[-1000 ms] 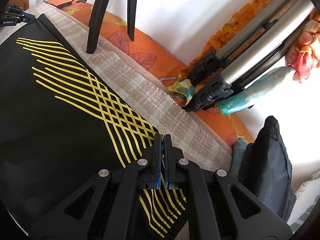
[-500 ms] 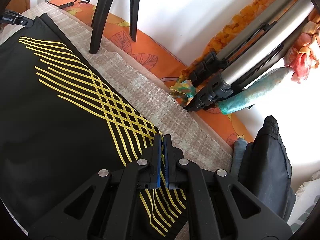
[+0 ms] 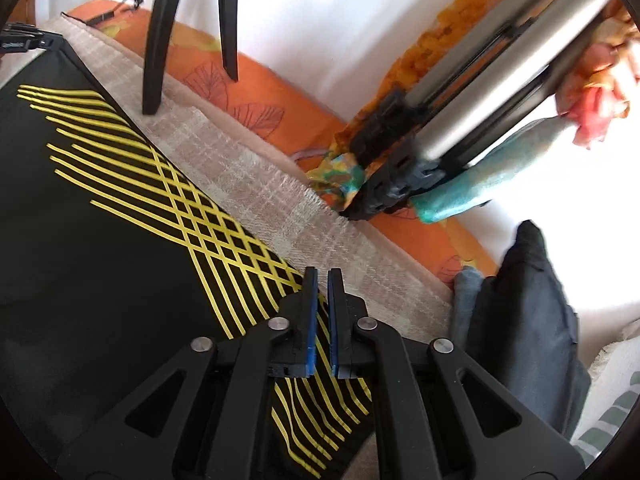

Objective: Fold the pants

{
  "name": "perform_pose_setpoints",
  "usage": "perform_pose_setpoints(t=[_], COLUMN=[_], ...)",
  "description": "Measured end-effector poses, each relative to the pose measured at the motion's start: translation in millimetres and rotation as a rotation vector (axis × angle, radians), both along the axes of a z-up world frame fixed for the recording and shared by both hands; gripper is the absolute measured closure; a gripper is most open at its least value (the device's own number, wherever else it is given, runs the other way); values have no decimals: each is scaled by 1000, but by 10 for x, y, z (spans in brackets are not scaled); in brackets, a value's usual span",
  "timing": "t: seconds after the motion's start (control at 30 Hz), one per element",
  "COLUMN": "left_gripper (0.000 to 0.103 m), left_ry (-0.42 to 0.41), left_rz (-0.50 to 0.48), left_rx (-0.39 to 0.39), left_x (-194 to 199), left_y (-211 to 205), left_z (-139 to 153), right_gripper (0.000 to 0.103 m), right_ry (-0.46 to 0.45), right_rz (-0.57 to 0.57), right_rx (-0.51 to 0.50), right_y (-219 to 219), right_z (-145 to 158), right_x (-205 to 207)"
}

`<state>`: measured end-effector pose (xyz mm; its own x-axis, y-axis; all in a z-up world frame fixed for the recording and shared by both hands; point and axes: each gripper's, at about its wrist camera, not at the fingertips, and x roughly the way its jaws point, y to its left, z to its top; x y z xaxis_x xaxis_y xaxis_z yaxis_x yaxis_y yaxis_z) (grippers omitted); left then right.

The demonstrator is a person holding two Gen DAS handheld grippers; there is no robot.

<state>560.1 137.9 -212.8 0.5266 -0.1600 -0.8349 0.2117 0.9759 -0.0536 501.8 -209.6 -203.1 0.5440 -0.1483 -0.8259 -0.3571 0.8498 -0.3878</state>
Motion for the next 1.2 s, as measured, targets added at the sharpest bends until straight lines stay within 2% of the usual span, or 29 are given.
perform_pose_setpoints(t=[0.03, 0.1, 0.23, 0.3, 0.37, 0.47, 0.63, 0.77, 0.8, 0.83, 0.9, 1.0, 1.07, 1.1, 1.2], left_gripper=[102, 102, 102, 102, 102, 102, 102, 102, 102, 102, 102, 102, 102, 102, 102], left_ry=[-10, -30, -64, -60, -51, -38, -29, -43, -38, -39, -27, 36, 72, 64, 116], left_rz=[5, 11, 19, -5, -26, -93, -244, -377, -410, -446, -513, -561, -551, -548, -516], left_rx=[27, 59, -34, -75, -109, -83, -98, -116, -126, -130, -96, -63, -41, -60, -99], left_x=[9, 7, -166, -327, -521, -926, -1630, -2035, -2093, -2158, -2218, -2240, -2215, -2223, -2134], left_y=[-14, -19, 138, 182, 210, 79, -322, -775, -909, -1050, -1311, -1522, -1571, -1544, -1508], left_z=[21, 71, 288, 376, 431, 470, 498, 566, 565, 556, 479, 259, 134, 139, 143], right_gripper=[100, 92, 74, 67, 62, 60, 59, 59, 57, 47, 40, 40, 40, 40, 40], right_ry=[-15, -54, -48, -25, -14, 40, 68, 39, 25, 18, 32, 49, 42, 38, 21], right_rz=[5, 11, 147, 227, 247, 187, 36, -103, -145, -190, -262, -314, -327, -334, -351], right_rx=[7, 15, 176, 200, 209, 289, 376, 411, 423, 443, 490, 531, 554, 568, 601], right_y=[-19, -42, 141, 335, 475, 486, 287, -27, -121, -223, -409, -623, -708, -748, -829], right_z=[84, 286, 640, 685, 675, 617, 439, 382, 382, 383, 354, 297, 267, 270, 259], right_x=[-40, -168, -658, -922, -1090, -1190, -1491, -1794, -1866, -1940, -2049, -2108, -2130, -2140, -2154])
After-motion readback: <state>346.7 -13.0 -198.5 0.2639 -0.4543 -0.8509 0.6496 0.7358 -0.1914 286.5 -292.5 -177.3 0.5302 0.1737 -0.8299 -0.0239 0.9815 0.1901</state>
